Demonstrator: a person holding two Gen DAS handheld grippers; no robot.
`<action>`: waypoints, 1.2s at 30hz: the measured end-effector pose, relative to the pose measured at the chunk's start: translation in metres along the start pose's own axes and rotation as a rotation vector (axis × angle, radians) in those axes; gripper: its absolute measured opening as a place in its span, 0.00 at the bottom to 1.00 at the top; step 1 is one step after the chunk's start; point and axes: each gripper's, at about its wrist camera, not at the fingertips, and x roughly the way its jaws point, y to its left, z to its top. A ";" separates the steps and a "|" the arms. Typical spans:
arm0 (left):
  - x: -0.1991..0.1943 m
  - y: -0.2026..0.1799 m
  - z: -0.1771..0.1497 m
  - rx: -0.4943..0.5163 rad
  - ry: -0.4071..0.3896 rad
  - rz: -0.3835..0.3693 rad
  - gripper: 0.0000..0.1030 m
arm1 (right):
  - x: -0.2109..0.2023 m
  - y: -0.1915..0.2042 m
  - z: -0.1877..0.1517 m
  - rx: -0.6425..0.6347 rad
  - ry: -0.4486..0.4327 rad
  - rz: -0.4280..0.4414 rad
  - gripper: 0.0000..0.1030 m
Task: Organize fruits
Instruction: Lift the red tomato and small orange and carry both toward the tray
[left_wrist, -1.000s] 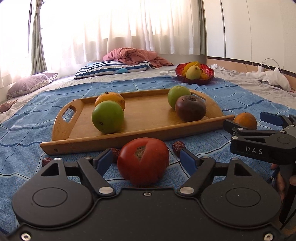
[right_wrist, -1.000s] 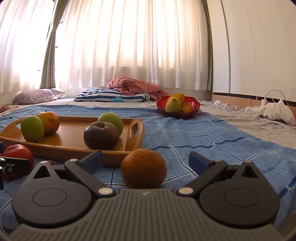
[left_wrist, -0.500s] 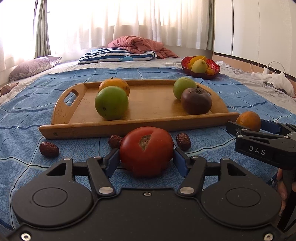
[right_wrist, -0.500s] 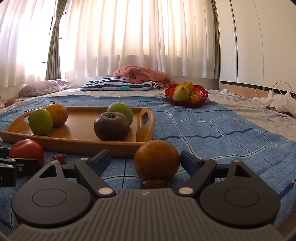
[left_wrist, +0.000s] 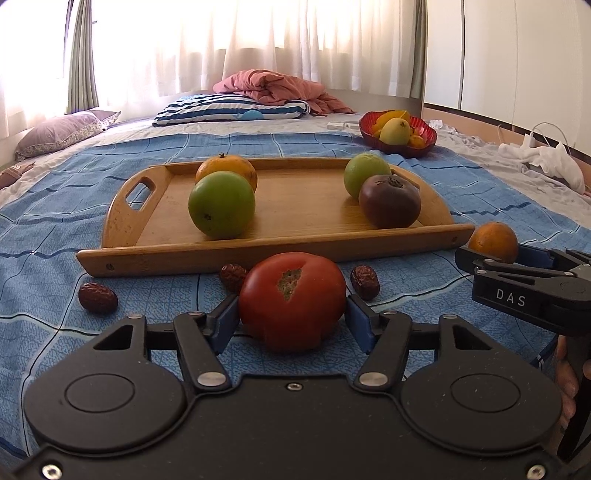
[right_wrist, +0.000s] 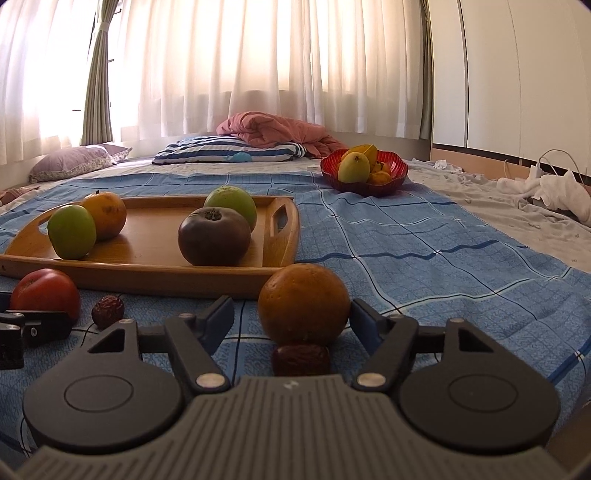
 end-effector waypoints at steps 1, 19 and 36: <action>0.000 0.000 0.000 -0.001 0.000 0.000 0.58 | 0.000 0.000 0.000 0.001 0.002 -0.001 0.72; -0.001 0.000 0.001 0.000 -0.003 0.001 0.58 | 0.004 0.000 0.004 -0.014 0.026 -0.032 0.56; -0.008 -0.001 0.010 0.024 -0.030 0.047 0.56 | 0.002 -0.001 0.011 -0.032 0.011 -0.013 0.54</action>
